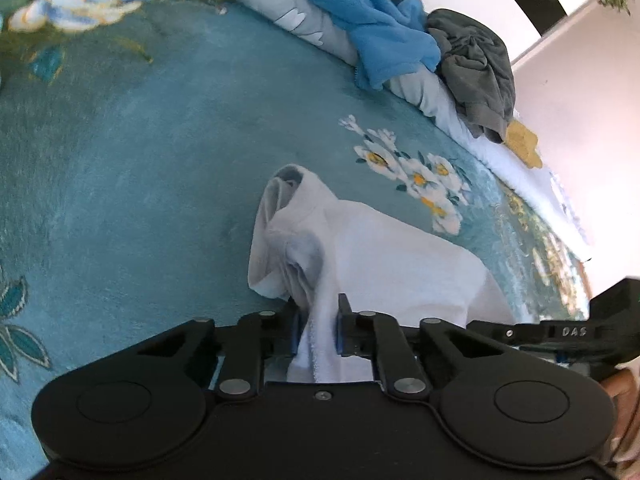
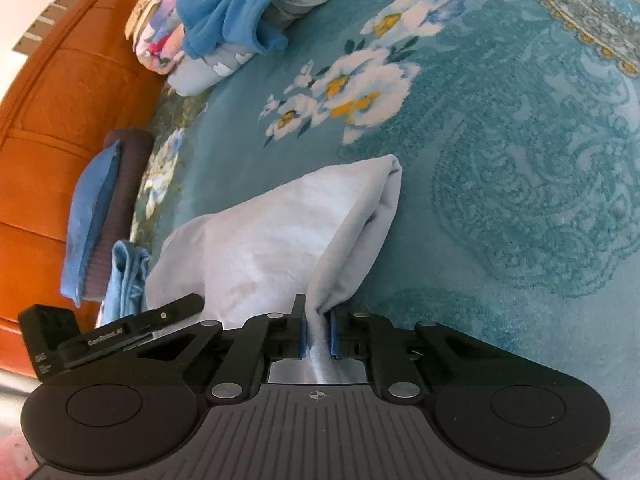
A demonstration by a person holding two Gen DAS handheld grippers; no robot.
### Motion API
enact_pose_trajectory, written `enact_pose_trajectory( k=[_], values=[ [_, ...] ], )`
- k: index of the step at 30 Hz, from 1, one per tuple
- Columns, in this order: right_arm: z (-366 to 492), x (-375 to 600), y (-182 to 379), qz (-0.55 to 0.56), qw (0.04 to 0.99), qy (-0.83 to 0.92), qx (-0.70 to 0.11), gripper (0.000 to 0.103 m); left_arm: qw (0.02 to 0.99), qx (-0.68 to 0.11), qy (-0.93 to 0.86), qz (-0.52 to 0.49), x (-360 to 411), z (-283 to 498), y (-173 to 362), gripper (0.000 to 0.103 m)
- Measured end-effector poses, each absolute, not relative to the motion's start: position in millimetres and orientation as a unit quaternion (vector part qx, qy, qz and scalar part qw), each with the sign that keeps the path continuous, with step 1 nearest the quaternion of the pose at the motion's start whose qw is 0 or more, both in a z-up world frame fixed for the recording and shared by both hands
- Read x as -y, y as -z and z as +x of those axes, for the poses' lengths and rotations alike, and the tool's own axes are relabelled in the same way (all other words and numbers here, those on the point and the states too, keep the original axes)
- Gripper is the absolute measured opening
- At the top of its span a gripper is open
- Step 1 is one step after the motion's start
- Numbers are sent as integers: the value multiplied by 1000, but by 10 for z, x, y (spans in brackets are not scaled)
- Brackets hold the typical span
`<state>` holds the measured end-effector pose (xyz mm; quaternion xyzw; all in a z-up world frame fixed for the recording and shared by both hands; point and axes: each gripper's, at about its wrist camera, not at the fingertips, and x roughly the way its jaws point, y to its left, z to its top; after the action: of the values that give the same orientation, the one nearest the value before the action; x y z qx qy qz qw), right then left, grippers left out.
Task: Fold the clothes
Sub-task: 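Grasp the folded white shirt edge with both grippers, then carry the folded shirt with both grippers toward the pillows by the headboard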
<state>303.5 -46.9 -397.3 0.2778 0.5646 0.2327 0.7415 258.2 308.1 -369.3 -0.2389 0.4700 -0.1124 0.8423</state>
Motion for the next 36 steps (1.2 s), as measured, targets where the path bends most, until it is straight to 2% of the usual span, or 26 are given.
enact_pose_trajectory(
  k=[9,16,22,36],
  values=[
    [3084,484,3723,261,741,-253,-565,7,857,-435,72,-266,-2960,2376,3461,9],
    [3134,447,3280,221,742,-284,-566,7,862,-407,38,-299,-2892,2081,3082,9],
    [3112,332,2737,177,739,-319,-566,7,870,-384,15,-309,-2871,1762,2594,9],
    [2701,-181,1509,149,738,-376,-540,7,894,-330,-11,-303,-3232,1050,1311,9]
  ],
)
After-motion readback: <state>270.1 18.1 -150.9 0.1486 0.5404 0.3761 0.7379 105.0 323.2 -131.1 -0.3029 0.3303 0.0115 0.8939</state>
